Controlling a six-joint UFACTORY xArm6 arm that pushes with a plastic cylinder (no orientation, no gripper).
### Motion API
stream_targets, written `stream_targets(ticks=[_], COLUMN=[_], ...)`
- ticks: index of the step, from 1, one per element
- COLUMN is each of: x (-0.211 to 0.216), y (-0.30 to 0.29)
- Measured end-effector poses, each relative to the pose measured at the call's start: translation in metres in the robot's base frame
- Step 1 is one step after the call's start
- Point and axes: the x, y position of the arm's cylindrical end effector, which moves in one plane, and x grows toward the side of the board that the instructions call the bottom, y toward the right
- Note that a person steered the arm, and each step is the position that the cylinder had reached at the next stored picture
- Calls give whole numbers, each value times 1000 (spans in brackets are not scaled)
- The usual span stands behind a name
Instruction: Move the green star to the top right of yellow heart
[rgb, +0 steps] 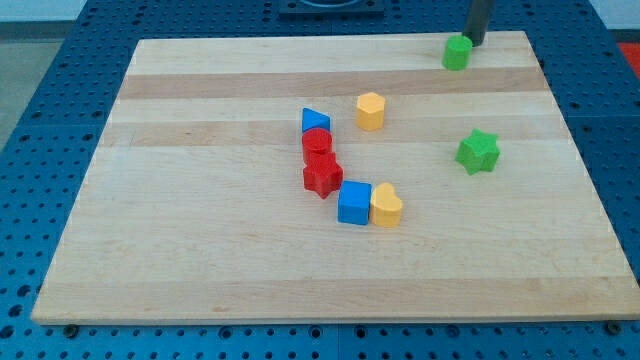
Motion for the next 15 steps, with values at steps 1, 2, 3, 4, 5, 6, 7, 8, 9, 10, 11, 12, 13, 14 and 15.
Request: stream_targets(ticks=[1, 2, 3, 4, 5, 6, 7, 8, 9, 10, 11, 12, 13, 14, 15], x=[31, 99, 179, 193, 193, 193, 266, 279, 294, 317, 312, 230, 217, 218, 229], y=[-19, -54, -90, -92, -91, -91, -92, -92, -74, -11, -7, -4, -5, -7, -26])
